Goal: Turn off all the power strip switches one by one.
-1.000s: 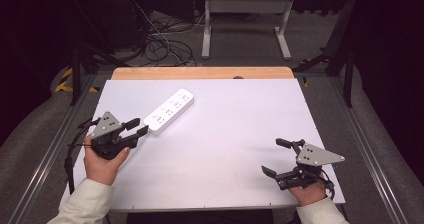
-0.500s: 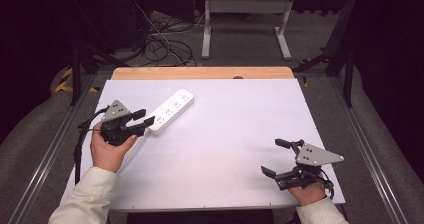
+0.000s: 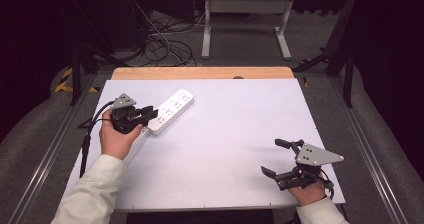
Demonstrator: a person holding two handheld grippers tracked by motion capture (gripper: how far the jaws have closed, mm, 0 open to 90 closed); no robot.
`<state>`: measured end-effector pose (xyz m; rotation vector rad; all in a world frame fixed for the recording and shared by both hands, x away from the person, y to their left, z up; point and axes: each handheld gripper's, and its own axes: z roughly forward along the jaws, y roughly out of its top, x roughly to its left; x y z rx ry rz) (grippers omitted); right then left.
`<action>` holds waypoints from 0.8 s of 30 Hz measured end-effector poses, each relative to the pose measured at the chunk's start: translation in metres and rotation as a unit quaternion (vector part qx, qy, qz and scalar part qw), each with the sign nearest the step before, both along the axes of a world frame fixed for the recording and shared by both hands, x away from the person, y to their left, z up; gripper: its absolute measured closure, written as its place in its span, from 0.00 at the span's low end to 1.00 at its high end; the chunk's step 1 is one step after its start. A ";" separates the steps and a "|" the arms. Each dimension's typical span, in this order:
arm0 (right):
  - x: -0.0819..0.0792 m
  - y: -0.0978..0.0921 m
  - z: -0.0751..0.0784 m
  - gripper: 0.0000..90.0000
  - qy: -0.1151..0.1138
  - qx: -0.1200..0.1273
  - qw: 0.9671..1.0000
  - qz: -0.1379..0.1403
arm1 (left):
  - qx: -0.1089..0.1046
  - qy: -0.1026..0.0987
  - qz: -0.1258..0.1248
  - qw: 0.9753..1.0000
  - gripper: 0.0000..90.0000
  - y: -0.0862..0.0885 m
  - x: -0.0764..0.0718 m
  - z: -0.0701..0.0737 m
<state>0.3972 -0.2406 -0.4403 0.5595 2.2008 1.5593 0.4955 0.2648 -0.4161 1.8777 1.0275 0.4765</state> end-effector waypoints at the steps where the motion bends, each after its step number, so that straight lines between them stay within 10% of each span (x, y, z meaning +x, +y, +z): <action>1: 0.000 0.000 0.000 0.06 0.001 0.000 1.000 0.001 | 0.002 0.000 0.001 1.000 0.81 -0.001 0.002 -0.002; 7: 0.000 0.000 0.000 0.06 0.000 0.000 1.000 0.003 | 0.020 0.011 0.016 1.000 1.00 -0.001 0.017 -0.012; 24: 0.000 0.000 -0.001 0.06 -0.003 0.001 1.000 0.008 | 0.052 0.046 0.055 0.996 1.00 0.003 0.043 -0.035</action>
